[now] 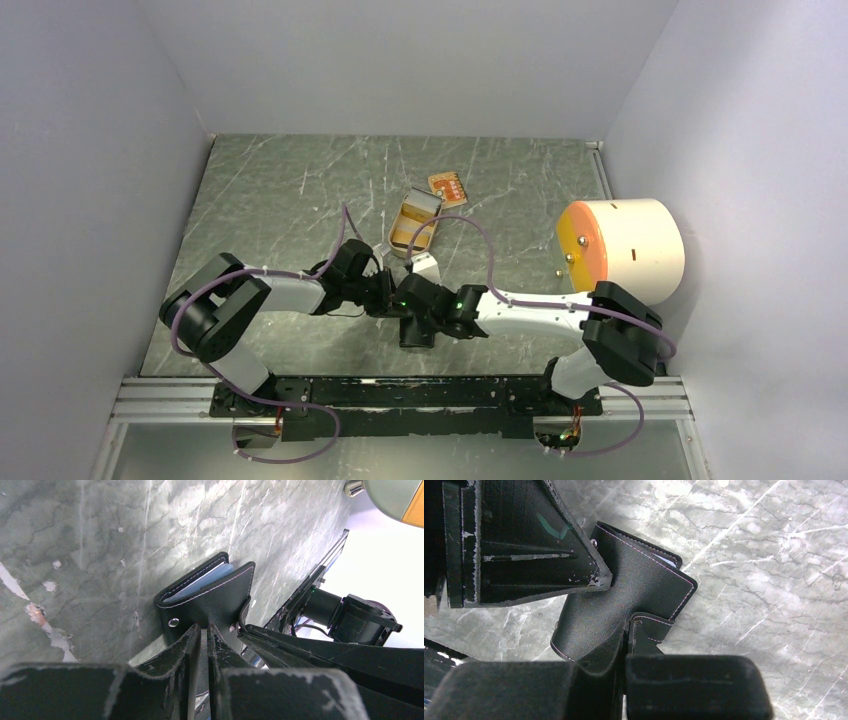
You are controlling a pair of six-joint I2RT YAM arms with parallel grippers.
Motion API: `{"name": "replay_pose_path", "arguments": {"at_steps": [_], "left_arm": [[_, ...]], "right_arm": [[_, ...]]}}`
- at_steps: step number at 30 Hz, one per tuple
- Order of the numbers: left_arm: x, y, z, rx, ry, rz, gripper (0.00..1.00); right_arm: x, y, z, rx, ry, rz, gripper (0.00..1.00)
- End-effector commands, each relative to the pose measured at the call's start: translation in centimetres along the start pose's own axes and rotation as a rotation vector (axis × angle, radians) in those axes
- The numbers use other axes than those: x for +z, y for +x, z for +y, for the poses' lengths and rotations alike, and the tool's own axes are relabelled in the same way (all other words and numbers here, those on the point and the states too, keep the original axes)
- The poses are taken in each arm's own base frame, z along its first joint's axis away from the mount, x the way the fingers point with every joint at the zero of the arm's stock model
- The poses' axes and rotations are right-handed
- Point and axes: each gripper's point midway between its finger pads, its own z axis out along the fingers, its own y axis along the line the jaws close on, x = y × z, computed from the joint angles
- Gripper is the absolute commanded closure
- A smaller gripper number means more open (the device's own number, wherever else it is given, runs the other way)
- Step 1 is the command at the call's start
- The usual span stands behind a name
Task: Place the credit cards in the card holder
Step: Close the card holder at the center of the board.
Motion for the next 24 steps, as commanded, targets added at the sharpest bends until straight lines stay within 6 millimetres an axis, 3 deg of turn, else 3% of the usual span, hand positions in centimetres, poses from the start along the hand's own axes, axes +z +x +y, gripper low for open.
{"name": "replay_pose_path", "arguments": {"at_steps": [1,15,24], "left_arm": [[0.5,1.1,1.1,0.007,-0.045,0.03,0.83],[0.5,1.1,1.1,0.007,-0.044,0.033,0.83],[0.6,1.1,1.2,0.006,-0.048,0.035,0.83]], "right_arm": [[0.3,-0.9,2.8,0.05,-0.103,-0.037,1.0],[0.9,0.5,3.3,0.042,-0.117,0.001,1.0],[0.0,0.4,4.3,0.028,-0.142,0.006,1.0]]}}
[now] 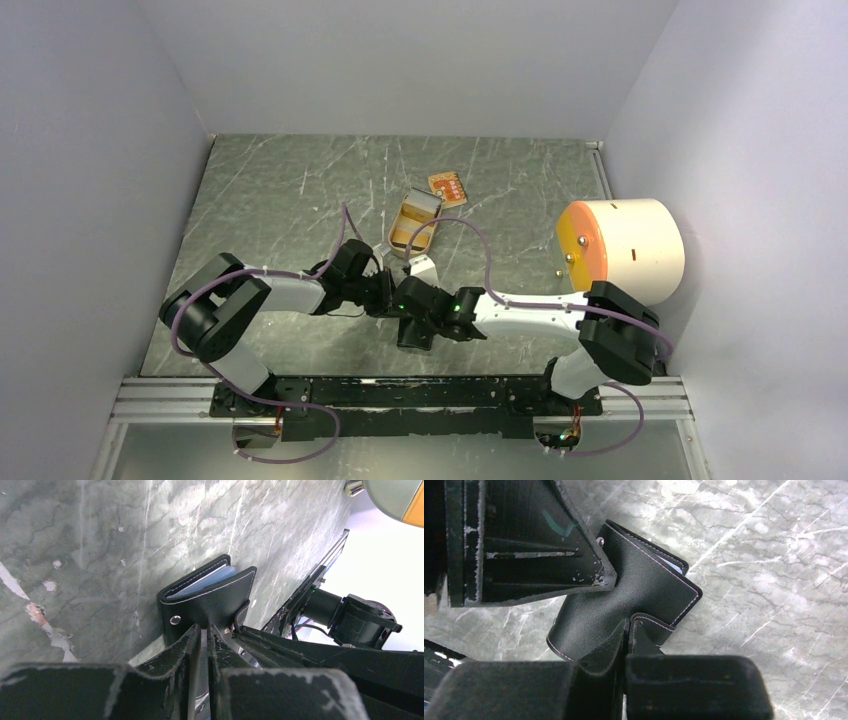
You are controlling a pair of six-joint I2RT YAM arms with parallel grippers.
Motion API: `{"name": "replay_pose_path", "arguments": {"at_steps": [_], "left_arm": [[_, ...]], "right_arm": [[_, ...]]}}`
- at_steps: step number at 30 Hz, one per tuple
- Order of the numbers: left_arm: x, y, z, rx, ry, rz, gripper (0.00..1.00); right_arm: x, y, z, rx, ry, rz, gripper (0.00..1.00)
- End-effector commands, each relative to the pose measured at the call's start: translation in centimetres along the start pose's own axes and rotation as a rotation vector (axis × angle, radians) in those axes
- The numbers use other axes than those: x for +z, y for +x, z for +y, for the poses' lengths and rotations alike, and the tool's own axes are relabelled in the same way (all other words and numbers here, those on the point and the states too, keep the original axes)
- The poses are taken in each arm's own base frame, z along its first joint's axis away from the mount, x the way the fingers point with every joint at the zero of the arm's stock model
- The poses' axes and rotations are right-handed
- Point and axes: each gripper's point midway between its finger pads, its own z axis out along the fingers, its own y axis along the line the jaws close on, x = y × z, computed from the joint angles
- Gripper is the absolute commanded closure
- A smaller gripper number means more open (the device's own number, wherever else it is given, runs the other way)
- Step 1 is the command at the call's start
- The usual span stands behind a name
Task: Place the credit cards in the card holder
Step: Close the card holder at the center of the board.
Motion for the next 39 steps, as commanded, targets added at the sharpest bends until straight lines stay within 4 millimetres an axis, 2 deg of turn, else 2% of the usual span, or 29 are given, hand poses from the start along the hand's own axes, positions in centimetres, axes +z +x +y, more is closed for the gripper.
{"name": "replay_pose_path", "arguments": {"at_steps": [1,14,33,39], "left_arm": [[0.6,1.1,1.2,0.006,-0.049,0.035,0.83],[0.7,1.3,1.4,0.003,-0.049,0.038,0.83],[0.4,1.3,1.1,0.007,-0.045,0.032,0.83],[0.4,1.3,1.1,0.011,-0.051,0.037,0.83]], "right_arm": [[-0.5,-0.1,4.0,0.031,-0.135,0.0,1.0],[-0.6,0.1,3.5,0.02,-0.108,-0.004,1.0],[1.9,2.4,2.5,0.003,-0.061,0.037,1.0],[1.3,2.8,2.1,0.028,-0.069,0.028,1.0]]}}
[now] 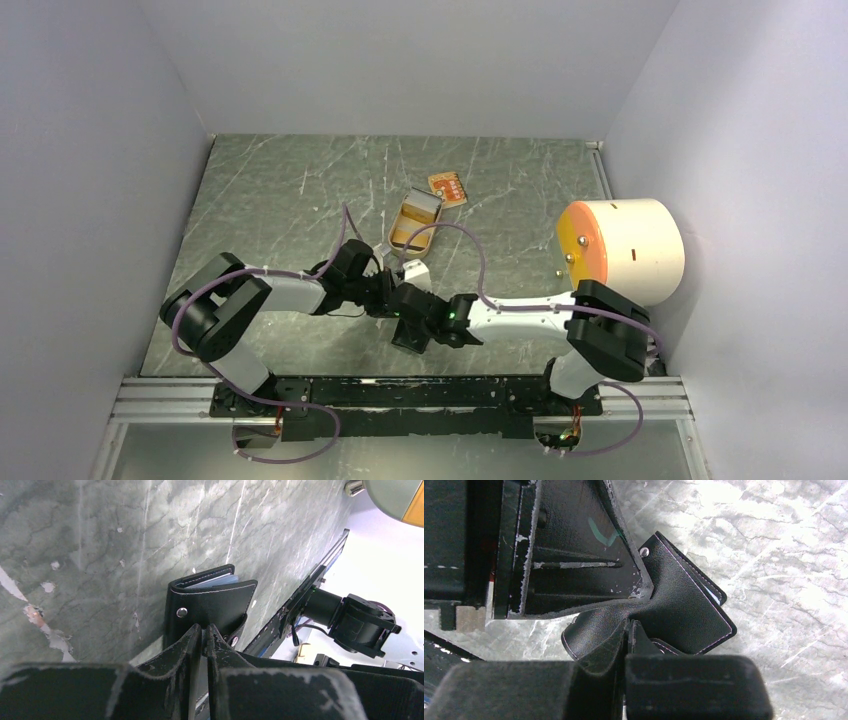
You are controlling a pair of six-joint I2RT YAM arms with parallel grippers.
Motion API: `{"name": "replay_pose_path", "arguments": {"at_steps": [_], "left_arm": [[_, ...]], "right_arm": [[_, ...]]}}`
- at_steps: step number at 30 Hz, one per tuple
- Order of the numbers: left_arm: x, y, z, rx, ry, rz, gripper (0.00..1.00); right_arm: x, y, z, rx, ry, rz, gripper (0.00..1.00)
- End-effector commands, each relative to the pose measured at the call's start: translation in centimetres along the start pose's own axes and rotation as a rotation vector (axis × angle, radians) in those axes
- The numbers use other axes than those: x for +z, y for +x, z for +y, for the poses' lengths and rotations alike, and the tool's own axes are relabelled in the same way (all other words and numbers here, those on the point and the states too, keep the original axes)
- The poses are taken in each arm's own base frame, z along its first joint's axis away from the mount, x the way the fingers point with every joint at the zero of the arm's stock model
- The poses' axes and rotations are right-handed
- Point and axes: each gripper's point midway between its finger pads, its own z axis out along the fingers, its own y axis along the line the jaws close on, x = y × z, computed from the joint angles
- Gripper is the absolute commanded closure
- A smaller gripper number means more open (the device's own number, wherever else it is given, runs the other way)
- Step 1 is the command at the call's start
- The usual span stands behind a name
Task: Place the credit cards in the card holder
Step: Close the card holder at the center of the board.
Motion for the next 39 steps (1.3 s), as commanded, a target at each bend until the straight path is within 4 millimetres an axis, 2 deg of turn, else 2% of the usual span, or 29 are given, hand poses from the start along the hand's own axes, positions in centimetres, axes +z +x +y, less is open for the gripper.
{"name": "replay_pose_path", "arguments": {"at_steps": [1,4,6,12,15,17,21,25,31,39], "left_arm": [[0.4,1.2,1.2,0.01,-0.052,0.035,0.84],[0.4,1.1,1.1,0.014,-0.056,0.034,0.84],[0.5,1.1,1.1,0.015,-0.055,0.038,0.84],[0.5,1.0,0.7,0.013,-0.044,0.041,0.84],[0.2,0.6,0.0,0.017,-0.04,0.028,0.82],[-0.2,0.1,-0.6,0.021,-0.041,0.012,0.76],[-2.0,-1.3,-2.3,0.041,-0.058,-0.059,0.73],[-3.7,-1.8,-1.5,0.035,-0.16,-0.113,0.71],[-3.9,0.7,-1.0,0.027,-0.096,-0.064,0.66],[-2.8,2.0,-0.5,0.03,-0.058,-0.017,0.7]], "right_arm": [[-0.1,2.4,-0.3,0.018,-0.015,0.056,1.0],[-0.3,2.0,0.1,0.01,-0.036,0.044,1.0],[-0.6,1.0,0.8,0.001,-0.053,0.03,1.0],[-3.1,-3.3,2.5,0.003,-0.097,-0.056,0.77],[-4.7,-4.5,2.2,0.043,-0.105,-0.098,0.72],[-5.2,-4.1,1.3,0.074,-0.08,-0.099,0.68],[-5.8,-2.3,-0.5,0.158,-0.031,-0.066,0.61],[-6.3,-1.4,-1.2,0.222,0.014,-0.027,0.58],[-5.9,-0.7,-1.6,0.302,0.045,-0.015,0.56],[-4.2,0.3,-1.9,0.302,0.114,0.029,0.55]]}}
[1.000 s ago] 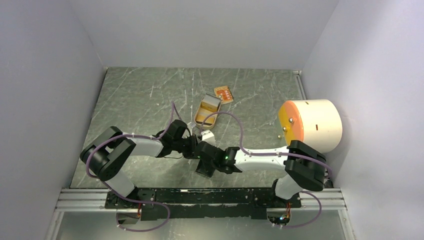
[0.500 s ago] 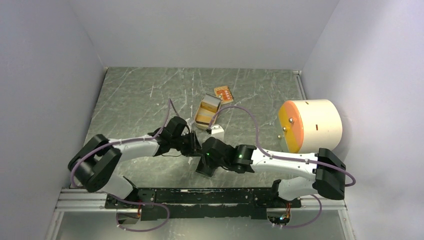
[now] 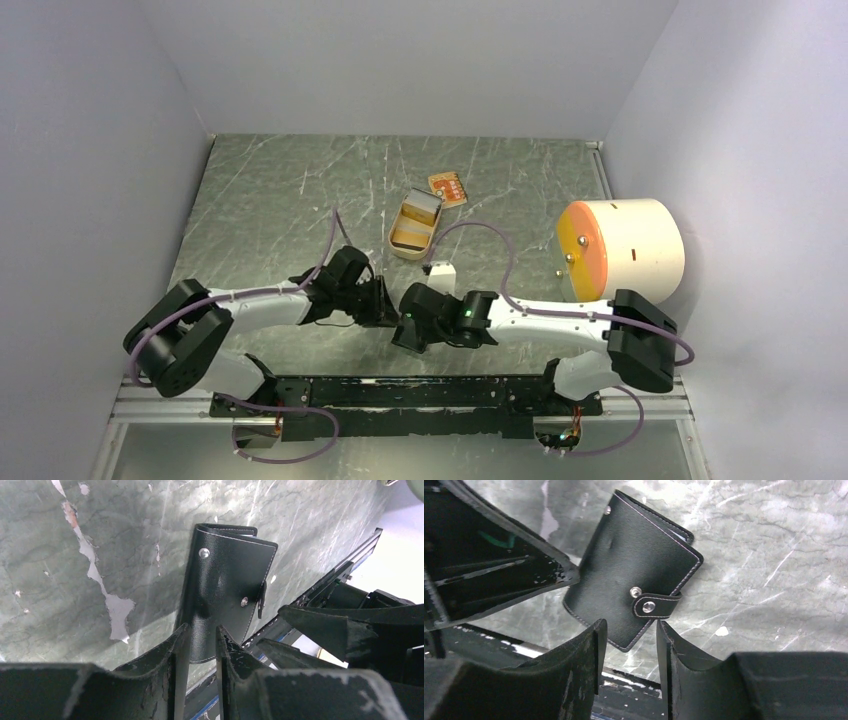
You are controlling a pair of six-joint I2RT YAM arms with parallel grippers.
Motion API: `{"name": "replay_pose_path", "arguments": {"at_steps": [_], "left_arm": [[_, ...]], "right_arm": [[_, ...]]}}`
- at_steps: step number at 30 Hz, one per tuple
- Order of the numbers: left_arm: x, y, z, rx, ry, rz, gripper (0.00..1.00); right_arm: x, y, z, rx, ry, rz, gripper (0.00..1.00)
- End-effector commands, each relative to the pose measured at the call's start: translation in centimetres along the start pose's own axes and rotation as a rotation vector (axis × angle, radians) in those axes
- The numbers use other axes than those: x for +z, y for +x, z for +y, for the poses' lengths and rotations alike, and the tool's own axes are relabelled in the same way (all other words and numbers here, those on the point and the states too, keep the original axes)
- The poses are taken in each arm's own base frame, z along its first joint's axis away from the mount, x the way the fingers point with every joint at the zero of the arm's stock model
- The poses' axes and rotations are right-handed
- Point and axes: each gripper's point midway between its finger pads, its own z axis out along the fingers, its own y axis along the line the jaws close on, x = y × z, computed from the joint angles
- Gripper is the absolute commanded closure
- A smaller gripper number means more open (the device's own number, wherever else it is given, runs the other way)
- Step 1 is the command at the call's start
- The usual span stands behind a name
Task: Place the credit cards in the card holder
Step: Close the card holder at the center of the board.
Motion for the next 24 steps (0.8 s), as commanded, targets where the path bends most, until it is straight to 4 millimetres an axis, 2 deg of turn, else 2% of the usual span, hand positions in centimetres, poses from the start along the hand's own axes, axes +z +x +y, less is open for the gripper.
{"name": "replay_pose_path", "arguments": {"at_steps": [1,4,9,18,24], "left_arm": [[0.5,0.4,-1.0,0.016,0.071,0.019,0.7],[0.8,0.9,-1.0,0.006,0.089,0.033,0.71],[1.1,1.7,-1.1,0.004,0.113,0.062,0.72],[1.6,2.3,-1.8,0.004,0.142,0.087,0.75],[1.7,2.2,-1.9,0.006,0.139,0.083,0.75]], "right_arm": [[0.7,-0.1,-0.8,0.023,0.068,-0.013,0.56],[1.0,-0.1,-1.4,0.016,0.101,-0.024,0.61],[1.3,-0.2,-2.3,-0.005,0.133,-0.044,0.76],[1.3,-0.6,-3.5,-0.05,0.199,-0.065,0.93],[1.1,-1.0,-4.1,-0.101,0.23,-0.072,1.0]]}}
